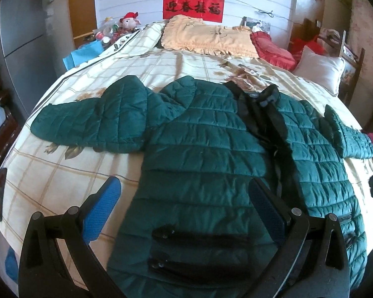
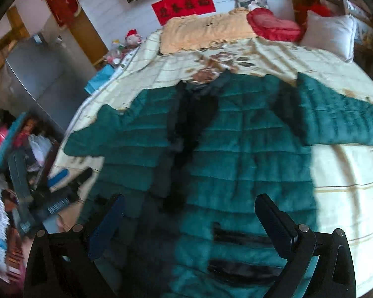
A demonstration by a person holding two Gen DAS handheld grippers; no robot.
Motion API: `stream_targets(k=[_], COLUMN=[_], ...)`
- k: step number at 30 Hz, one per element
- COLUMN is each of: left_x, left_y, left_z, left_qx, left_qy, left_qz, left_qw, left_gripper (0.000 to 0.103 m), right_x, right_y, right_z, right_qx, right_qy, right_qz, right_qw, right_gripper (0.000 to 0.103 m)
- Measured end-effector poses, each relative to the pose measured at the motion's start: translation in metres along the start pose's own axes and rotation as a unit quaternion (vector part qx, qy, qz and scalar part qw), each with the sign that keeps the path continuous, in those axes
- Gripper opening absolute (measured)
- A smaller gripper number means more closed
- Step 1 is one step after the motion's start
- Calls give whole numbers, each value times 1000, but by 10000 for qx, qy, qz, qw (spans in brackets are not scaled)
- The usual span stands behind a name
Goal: Fold large clothes
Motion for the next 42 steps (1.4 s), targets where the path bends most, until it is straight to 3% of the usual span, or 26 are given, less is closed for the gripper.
stream_targets(k=[6, 21, 36, 42], left_x=[10, 35, 47, 51], left_y=[-6, -38, -50, -49], left_z=[2, 2, 20, 30], left_qx=[41, -105, -26, 46], left_qy=[-34, -186, -387, -404], left_qz=[-6, 61, 78, -1], left_qw=[10000, 9998, 9992, 9992], left_gripper=[103, 103, 103, 103], right_x=[-16, -11, -15, -17], right_y=[2, -44, -55, -57], right_z=[-4, -4, 5, 8], right_qx=[332, 442, 576, 568], right_qy=[-452, -1095, -1394, -1317], right_qz=[-37, -214, -67, -52], right_qw=[9984, 9928, 9885, 9896], right_gripper=[103, 103, 103, 103])
Point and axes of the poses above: each gripper's, at about its wrist camera, not at the fingertips, and z roughly against the way its jaws point, x to its right, y to its top, the point moved 1 cm from there along -z, roughly the way its jaws point, and after that the axes turned 15 degrees about -y, right-handed, at the moved point
